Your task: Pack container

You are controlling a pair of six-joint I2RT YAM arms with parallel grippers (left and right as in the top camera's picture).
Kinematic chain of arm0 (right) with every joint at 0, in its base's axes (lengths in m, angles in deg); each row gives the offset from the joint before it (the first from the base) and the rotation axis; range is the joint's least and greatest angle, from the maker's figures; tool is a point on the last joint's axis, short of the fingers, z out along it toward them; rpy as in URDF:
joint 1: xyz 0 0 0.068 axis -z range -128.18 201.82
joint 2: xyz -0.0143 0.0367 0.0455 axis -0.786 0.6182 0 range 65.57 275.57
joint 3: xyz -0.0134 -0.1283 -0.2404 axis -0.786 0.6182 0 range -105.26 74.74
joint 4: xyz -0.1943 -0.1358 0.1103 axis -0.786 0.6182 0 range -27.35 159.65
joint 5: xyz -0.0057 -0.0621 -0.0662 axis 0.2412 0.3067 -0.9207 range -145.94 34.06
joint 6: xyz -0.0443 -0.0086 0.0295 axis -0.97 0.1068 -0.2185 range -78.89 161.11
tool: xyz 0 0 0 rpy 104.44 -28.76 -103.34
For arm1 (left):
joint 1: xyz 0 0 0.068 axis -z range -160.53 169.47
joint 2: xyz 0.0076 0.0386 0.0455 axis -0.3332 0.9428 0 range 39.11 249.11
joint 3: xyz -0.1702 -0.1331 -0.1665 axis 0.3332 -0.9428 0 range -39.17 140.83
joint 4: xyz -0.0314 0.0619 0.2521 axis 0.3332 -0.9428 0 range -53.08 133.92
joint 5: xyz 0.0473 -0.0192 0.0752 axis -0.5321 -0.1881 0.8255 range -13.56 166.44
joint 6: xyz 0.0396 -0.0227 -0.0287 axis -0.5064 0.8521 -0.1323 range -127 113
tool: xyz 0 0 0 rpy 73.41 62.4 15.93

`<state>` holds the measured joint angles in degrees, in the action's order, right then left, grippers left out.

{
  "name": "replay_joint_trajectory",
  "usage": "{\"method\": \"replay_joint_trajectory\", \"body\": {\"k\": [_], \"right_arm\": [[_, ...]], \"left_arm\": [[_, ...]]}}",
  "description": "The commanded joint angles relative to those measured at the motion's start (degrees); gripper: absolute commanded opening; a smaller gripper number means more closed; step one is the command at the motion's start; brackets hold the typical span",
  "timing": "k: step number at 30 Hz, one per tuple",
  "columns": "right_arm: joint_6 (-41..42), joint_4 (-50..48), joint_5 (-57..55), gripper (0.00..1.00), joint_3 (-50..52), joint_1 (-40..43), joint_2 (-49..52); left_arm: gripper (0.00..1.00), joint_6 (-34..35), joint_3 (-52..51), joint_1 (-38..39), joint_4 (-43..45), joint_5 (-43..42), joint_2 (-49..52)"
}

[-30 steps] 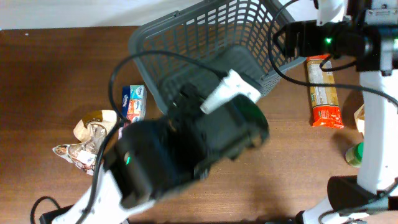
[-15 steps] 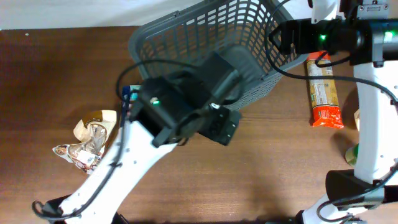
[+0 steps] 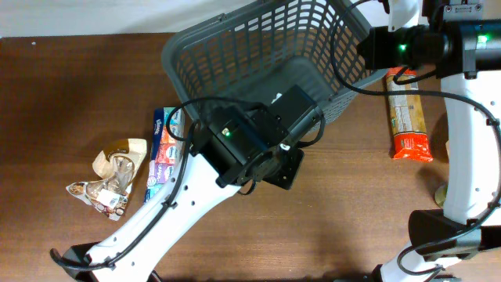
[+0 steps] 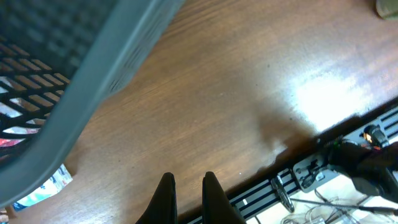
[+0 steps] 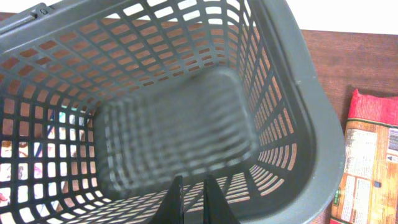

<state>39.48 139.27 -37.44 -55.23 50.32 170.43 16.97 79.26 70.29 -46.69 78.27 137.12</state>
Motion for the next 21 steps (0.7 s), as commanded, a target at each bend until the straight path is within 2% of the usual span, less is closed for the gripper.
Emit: {"method": "replay_joint_trajectory", "body": {"k": [1,13,21], "right_arm": [[1.99,0.07,-2.45,0.04,-0.33,-0.42,1.68],[2.10,4.52,-4.20,0.04,-0.11,-0.42,8.57],[2.08,5.97,-4.46,0.04,-0.11,-0.42,8.79]], "left_arm": [[0.02,5.35,-0.26,-0.07,-0.09,4.04,-0.59],[0.02,6.86,-0.72,-0.07,-0.26,2.27,-0.44],[0.02,6.86,-7.87,-0.07,2.16,0.48,-0.42]]}}
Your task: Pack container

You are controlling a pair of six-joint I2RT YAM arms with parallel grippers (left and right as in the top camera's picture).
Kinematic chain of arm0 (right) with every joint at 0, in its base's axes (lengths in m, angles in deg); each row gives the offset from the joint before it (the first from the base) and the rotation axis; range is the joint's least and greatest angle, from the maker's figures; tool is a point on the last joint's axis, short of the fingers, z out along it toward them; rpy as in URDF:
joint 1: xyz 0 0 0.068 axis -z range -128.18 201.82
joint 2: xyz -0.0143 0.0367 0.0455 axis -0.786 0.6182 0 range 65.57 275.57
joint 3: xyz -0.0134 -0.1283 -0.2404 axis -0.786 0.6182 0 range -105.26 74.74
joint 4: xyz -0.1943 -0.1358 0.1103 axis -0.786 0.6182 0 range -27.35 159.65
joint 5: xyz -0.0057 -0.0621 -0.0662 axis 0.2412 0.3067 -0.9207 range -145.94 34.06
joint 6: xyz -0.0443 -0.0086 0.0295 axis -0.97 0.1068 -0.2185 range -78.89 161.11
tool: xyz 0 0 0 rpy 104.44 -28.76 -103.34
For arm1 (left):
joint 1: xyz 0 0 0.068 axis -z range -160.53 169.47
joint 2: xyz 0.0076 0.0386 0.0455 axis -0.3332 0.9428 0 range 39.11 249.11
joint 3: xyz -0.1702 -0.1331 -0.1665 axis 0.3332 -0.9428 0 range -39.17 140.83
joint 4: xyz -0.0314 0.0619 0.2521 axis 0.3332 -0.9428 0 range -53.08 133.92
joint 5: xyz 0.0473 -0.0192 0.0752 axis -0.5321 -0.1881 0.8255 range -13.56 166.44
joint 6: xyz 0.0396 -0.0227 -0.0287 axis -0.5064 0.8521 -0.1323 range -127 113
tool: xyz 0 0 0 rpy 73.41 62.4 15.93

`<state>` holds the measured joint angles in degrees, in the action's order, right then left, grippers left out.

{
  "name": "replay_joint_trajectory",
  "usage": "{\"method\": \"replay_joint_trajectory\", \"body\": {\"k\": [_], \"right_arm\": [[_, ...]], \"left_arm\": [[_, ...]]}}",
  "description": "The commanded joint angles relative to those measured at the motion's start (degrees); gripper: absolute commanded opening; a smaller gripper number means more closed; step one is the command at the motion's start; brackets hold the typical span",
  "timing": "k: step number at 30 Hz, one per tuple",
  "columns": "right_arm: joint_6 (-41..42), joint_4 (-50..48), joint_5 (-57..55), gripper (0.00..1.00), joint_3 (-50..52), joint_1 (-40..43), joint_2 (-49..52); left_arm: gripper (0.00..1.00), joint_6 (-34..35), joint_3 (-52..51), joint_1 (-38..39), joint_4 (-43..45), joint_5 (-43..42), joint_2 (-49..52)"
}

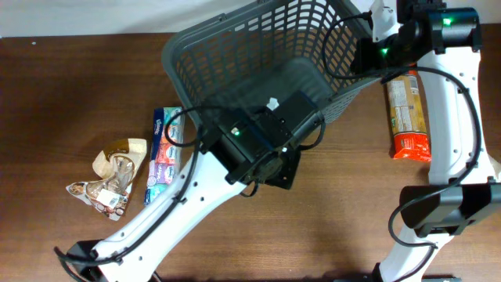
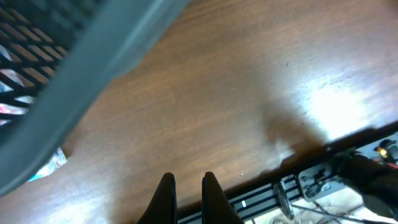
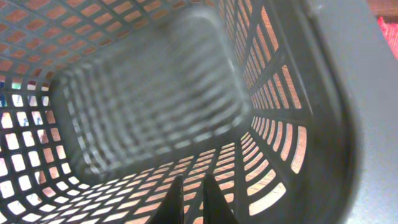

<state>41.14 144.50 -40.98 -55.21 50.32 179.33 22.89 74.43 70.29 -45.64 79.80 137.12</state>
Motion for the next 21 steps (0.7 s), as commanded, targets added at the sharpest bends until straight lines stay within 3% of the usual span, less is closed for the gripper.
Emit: {"method": "replay_joint_trajectory", "body": {"k": [1,21], "right_arm": [[0.42,1.03,-1.25,0.04,-0.13,-0.42,-0.11],[-1.31,6.75,-2.14,0.04,-0.13,-0.68,-0.11]], "left_arm": [[0.02,0.94,-3.63,-0.07,1.53,-1.07,-0.42],[0.02,0.28,-4.76,-0.59,6.60,1.53,-0.42]]}}
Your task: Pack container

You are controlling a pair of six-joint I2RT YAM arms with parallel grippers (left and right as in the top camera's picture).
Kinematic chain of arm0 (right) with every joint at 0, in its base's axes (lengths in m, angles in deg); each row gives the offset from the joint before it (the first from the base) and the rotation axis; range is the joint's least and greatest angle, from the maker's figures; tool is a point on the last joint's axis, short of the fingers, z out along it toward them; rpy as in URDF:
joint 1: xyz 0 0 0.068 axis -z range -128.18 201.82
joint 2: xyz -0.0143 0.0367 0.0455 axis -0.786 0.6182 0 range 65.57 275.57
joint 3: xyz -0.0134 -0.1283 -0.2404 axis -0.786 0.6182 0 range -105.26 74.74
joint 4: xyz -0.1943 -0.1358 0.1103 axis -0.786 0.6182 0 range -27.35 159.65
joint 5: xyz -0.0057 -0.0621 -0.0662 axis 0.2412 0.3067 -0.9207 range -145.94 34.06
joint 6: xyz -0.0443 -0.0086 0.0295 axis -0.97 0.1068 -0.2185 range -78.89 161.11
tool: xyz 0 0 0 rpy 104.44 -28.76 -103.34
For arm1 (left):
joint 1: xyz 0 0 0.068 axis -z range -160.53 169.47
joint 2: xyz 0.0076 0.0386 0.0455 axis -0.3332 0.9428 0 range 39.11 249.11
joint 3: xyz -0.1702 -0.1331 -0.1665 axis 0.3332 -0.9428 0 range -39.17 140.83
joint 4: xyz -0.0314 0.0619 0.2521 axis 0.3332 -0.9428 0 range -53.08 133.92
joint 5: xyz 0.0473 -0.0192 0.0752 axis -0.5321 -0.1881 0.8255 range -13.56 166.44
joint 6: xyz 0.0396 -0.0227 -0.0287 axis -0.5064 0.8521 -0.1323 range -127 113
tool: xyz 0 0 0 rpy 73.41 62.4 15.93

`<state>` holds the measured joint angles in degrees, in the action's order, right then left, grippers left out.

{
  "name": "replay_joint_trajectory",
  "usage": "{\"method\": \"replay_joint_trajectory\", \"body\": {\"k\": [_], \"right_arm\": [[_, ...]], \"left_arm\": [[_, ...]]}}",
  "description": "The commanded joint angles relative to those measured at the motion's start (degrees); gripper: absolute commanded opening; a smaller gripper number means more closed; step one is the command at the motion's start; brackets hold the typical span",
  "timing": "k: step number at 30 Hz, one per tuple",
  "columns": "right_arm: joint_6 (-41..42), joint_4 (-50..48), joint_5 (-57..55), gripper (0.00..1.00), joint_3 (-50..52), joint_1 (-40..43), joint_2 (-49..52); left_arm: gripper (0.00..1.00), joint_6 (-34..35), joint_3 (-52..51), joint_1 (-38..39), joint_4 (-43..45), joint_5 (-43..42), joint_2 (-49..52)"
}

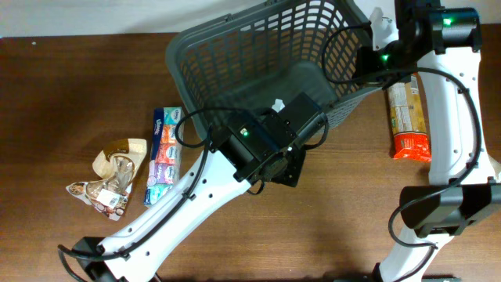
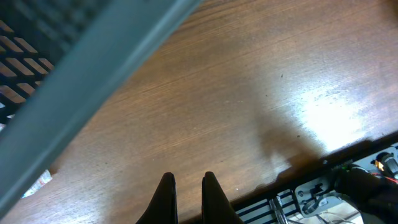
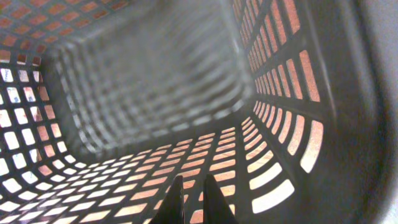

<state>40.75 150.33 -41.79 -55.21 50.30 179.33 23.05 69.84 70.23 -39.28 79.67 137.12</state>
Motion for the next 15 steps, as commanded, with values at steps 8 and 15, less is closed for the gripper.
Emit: {"method": "replay_joint_trajectory", "body": {"k": [8,15], "right_arm": [[-1.36,1.92,-1.36,0.04,-0.13,-3.37,-0.13],[-1.36,2.54,-3.67,0.04,-0.13,-6.73,-0.13]], "left_arm": [[0.02,0.11,-0.17,-3.96,0.07,2.21,-0.42],[0.02,0.11,-0.17,-6.12,0.09,2.64,-0.42]]}}
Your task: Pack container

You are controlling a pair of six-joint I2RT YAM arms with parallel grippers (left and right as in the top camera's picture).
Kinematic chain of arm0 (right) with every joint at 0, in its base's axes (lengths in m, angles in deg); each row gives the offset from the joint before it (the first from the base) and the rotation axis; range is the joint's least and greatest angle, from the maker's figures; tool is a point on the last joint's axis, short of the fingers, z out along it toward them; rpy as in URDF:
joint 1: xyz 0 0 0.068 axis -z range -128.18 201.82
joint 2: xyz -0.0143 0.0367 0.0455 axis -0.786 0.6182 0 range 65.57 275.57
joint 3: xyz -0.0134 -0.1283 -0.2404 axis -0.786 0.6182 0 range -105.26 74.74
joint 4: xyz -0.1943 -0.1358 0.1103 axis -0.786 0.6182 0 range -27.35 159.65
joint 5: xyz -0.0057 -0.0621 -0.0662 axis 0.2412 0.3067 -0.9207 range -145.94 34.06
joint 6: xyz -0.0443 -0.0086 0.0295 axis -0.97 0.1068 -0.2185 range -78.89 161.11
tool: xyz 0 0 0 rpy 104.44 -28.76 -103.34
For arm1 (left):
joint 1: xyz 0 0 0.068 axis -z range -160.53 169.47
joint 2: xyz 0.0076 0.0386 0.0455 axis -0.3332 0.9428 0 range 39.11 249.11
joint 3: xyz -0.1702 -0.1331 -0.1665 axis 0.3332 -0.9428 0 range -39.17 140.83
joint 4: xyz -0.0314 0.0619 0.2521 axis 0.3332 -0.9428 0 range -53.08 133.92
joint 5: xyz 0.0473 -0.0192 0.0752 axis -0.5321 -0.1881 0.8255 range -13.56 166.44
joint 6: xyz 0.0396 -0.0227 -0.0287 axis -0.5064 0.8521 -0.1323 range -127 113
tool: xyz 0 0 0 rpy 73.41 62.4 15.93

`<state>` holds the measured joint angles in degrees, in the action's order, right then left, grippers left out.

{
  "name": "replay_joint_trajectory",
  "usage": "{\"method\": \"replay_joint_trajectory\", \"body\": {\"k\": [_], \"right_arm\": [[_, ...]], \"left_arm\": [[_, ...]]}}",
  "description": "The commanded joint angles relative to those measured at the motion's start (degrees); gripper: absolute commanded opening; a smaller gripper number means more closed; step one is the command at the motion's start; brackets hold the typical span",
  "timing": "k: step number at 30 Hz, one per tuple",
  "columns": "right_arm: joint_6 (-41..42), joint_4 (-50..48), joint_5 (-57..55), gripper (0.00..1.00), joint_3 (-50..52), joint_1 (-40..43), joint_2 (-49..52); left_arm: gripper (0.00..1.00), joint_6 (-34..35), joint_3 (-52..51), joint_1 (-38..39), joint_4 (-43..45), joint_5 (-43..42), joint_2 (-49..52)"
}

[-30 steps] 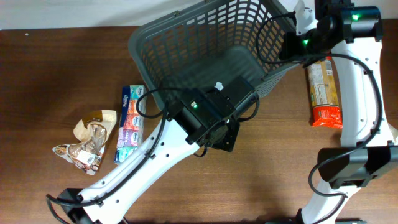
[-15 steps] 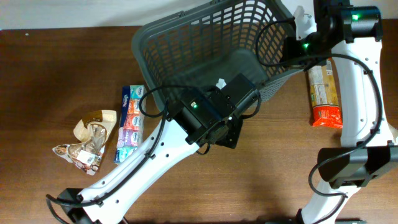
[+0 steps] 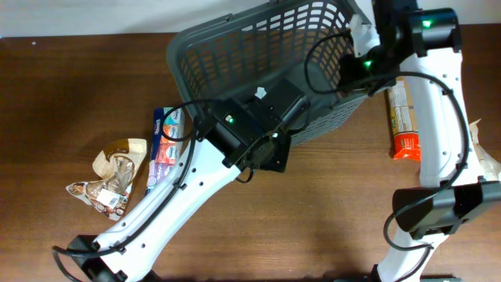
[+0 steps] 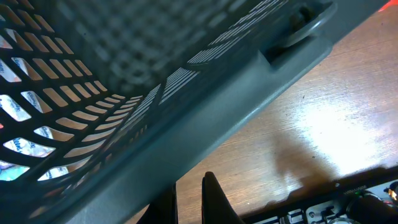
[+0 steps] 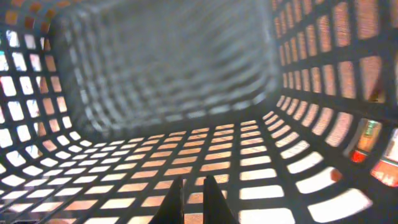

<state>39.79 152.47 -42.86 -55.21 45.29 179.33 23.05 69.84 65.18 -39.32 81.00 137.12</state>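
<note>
The grey mesh basket (image 3: 258,55) lies tipped at the top middle of the brown table (image 3: 63,86). In the left wrist view its thick rim (image 4: 205,118) crosses the frame and covers my left gripper's (image 4: 191,185) left finger; the fingers stand close together with nothing seen between them. My right gripper (image 5: 193,186) is shut inside the basket at its right side, just over the mesh wall (image 5: 155,155). A blue tissue pack (image 3: 163,153) and a crumpled snack bag (image 3: 113,176) lie left of the basket. An orange snack packet (image 3: 407,117) lies to its right.
A beige crumpled thing (image 3: 491,168) shows at the table's right edge. The left arm (image 3: 180,204) runs from the bottom left up to the basket's front rim. The right arm (image 3: 438,102) reaches up along the right side, over the orange packet.
My left wrist has moved up and left against the basket's front rim, which now covers its left finger. My right gripper sits deeper in the basket, nearer the mesh.
First my left gripper hung shut over bare table below the basket's front, and my right gripper looked into the basket from above its right rim. The right gripper then stood lower inside at each moment. The left stayed below the rim until now, when it is against it.
</note>
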Motion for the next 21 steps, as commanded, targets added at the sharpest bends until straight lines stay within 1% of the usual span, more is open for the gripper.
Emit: {"method": "replay_joint_trajectory", "body": {"k": [1,8,21], "right_arm": [[-0.39,0.50,-3.30,0.04,-0.13,-2.08,-0.13],[-0.39,2.10,-5.01,0.04,-0.13,-3.76,-0.13],[-0.37,4.33,-5.46,0.04,-0.13,-3.98,-0.15]], "left_arm": [[0.02,0.11,-0.17,-1.33,0.13,1.31,-0.42],[0.02,0.13,-0.17,-4.07,0.07,2.19,-0.42],[0.02,0.11,-0.17,-11.17,-2.51,3.45,-0.44]]}}
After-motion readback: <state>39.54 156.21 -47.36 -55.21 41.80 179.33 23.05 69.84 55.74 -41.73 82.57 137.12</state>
